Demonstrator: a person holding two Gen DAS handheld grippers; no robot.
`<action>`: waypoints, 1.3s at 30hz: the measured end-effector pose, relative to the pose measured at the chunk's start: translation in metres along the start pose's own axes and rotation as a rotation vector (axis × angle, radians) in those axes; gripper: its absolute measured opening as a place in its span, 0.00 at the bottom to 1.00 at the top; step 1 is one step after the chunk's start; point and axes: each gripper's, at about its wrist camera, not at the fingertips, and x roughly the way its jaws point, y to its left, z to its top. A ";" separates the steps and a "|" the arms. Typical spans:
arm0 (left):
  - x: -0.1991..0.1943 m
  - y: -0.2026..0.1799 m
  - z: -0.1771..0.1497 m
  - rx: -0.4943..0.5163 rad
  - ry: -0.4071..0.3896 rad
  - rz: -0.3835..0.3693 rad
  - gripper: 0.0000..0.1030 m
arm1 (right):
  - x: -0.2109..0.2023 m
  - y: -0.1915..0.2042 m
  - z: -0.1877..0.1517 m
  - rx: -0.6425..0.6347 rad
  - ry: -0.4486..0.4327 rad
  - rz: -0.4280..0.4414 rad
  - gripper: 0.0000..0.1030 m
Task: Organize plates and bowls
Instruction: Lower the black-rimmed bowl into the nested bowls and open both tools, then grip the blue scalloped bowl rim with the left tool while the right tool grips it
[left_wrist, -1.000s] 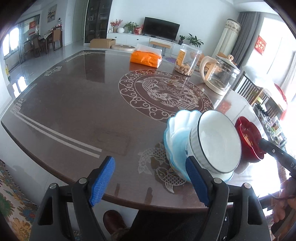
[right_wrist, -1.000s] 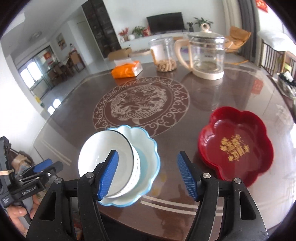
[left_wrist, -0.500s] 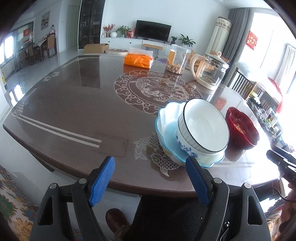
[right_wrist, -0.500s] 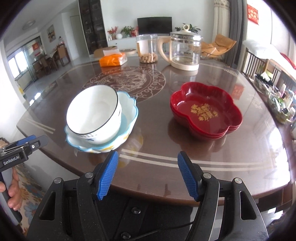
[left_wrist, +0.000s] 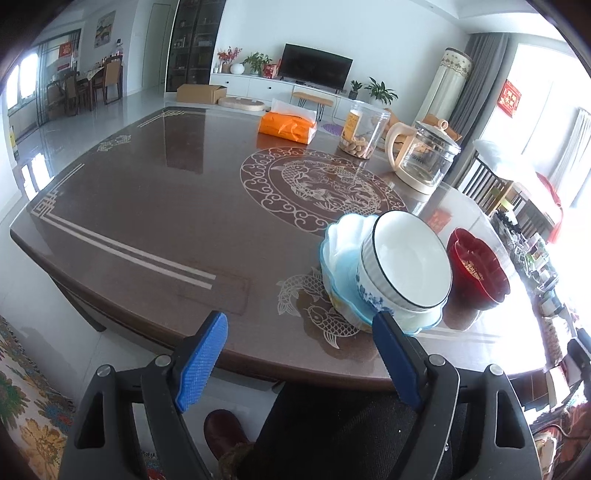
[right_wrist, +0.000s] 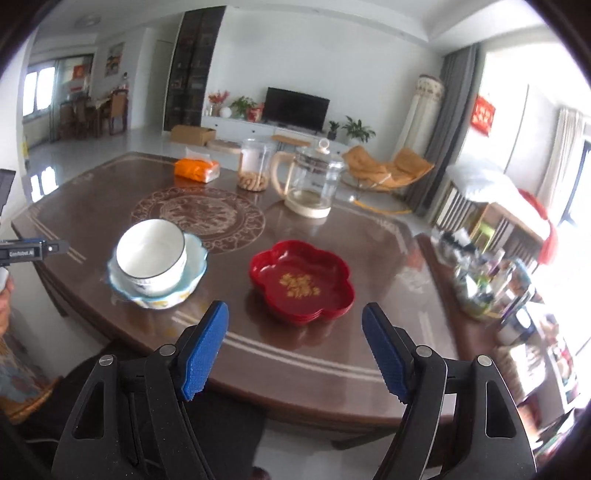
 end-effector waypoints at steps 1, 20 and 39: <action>0.000 0.000 -0.002 0.007 0.001 0.008 0.78 | 0.007 0.002 -0.010 0.047 0.014 0.029 0.76; 0.034 0.022 -0.010 -0.002 0.037 0.059 0.78 | 0.007 0.003 -0.015 0.109 -0.191 0.114 0.75; 0.089 -0.005 0.015 -0.024 0.089 -0.001 0.78 | 0.133 0.048 0.006 0.150 0.077 0.260 0.73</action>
